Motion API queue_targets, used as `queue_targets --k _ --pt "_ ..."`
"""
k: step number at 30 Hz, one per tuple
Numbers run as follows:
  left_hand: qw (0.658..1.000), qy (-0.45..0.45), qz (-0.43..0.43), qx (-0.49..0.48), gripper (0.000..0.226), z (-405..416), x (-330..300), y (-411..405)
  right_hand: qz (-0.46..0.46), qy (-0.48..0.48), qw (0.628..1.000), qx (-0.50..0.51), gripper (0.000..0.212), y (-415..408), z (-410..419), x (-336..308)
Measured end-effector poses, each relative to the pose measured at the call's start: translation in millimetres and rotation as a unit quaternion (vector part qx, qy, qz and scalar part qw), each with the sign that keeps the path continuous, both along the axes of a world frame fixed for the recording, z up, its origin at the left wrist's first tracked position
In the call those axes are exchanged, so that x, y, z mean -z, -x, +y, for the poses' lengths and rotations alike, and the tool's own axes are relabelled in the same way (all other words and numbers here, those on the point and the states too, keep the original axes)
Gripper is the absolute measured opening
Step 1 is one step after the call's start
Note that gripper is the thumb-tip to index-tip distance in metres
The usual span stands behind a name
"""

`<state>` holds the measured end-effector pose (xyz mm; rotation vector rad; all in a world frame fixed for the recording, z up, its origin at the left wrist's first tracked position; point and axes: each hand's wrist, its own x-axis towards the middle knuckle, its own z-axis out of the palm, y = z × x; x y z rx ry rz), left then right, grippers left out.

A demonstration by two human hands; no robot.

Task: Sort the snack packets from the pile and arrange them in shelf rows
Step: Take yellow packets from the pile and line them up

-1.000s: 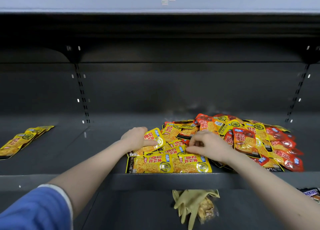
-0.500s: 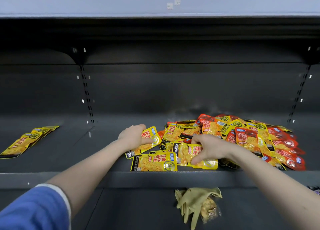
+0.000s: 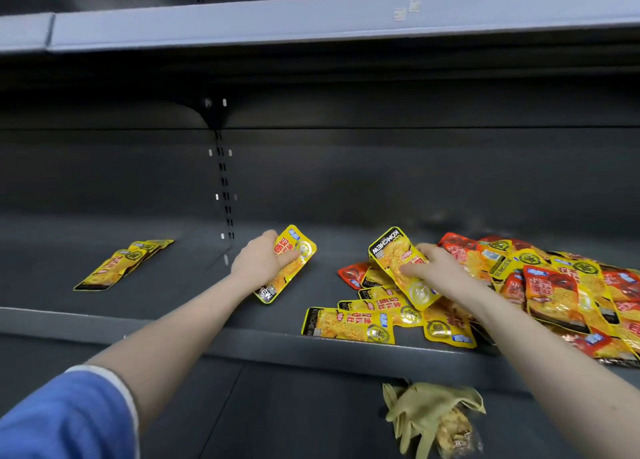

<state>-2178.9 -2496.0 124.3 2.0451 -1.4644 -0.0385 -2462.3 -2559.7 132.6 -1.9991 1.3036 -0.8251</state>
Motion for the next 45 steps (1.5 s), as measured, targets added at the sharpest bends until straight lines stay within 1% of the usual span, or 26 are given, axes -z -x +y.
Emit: queue_targets --k 5,9,13,17,22,30,32,33,35,38,42,45 --pt "0.999 0.007 0.030 -0.041 0.044 22.6 0.7 -58.4 -0.028 -0.019 0.999 0.018 0.008 -61.4 6.1 0.2" --pt "0.998 0.016 0.030 -0.056 0.045 45.1 1.4 -123.3 -0.048 -0.033 0.998 0.017 0.013 -126.2 20.3 3.0" --pt "0.998 0.028 0.021 -0.052 0.045 71.4 0.5 -201.1 -0.066 -0.050 0.997 -0.004 0.009 -208.0 41.9 12.3" --pt "0.997 0.029 0.016 -0.069 0.047 95.0 -3.7 -284.5 -0.083 -0.056 0.994 -0.033 0.012 -292.0 62.0 23.7" --pt "0.997 0.019 0.025 -0.075 0.042 110.9 -1.3 -354.1 -0.092 -0.061 0.992 -0.064 0.011 -359.3 77.5 28.1" --pt "0.994 0.018 0.065 -0.090 0.046 102.3 14.5 -407.5 -0.085 -0.084 0.986 -0.114 0.010 -421.0 58.5 30.9" --pt "0.992 0.020 0.079 -0.094 0.044 99.8 17.4 -415.7 -0.076 -0.101 0.983 -0.133 0.005 -431.9 52.9 29.6" --pt "0.991 0.023 0.085 -0.096 0.042 98.3 18.6 -419.2 -0.070 -0.111 0.981 -0.141 0.007 -436.2 51.4 27.4" --pt "0.990 0.028 0.098 -0.100 0.039 97.0 19.1 -427.7 -0.068 -0.136 0.976 -0.155 0.020 -445.2 49.6 25.0" --pt "0.988 0.024 0.115 -0.100 0.038 96.5 19.2 -441.9 -0.061 -0.132 0.974 -0.176 0.031 -454.3 52.9 17.8" --pt "0.989 0.022 0.120 -0.083 0.038 92.3 18.2 -458.2 -0.130 -0.107 0.975 -0.145 0.035 -462.5 56.7 8.1" --pt "0.991 0.013 0.114 -0.066 0.038 91.5 16.3 -468.3 -0.174 -0.115 0.970 -0.122 0.031 -470.8 62.2 5.0"
